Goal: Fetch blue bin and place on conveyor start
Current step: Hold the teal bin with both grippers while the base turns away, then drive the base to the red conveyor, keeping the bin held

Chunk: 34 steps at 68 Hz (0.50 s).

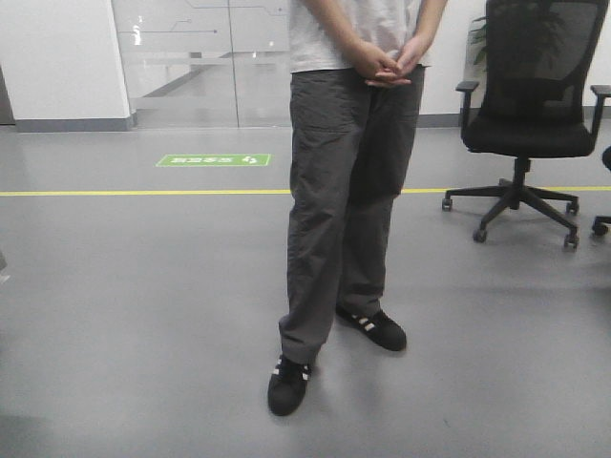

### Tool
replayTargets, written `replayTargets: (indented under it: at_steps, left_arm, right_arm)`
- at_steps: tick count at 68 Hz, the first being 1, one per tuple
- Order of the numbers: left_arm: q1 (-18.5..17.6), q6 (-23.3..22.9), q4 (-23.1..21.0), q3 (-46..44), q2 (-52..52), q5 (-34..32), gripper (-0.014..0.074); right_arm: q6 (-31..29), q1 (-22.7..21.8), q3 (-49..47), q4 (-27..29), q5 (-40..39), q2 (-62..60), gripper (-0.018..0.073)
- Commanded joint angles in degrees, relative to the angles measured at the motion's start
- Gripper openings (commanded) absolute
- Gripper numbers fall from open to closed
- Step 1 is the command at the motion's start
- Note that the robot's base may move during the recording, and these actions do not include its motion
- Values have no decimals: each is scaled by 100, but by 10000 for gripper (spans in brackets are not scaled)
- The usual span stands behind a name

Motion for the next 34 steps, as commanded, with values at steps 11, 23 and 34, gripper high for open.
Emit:
replayTargets:
  at_steps: [11,23,34]
  left_arm:
    - [-100,3,-492,-76,-57,-319,-111]
    - [-100,3,-492,-76,-57,-330,-111]
    - [-100,3,-492,-76,-57,-330,-111]
  right_arm:
    - [-146,95,-41,322,-538,-41,-153]
    - [-146,95,-41,322,-538,-41,-153]
    - [-146,95,-41,322,-538,-41,-153]
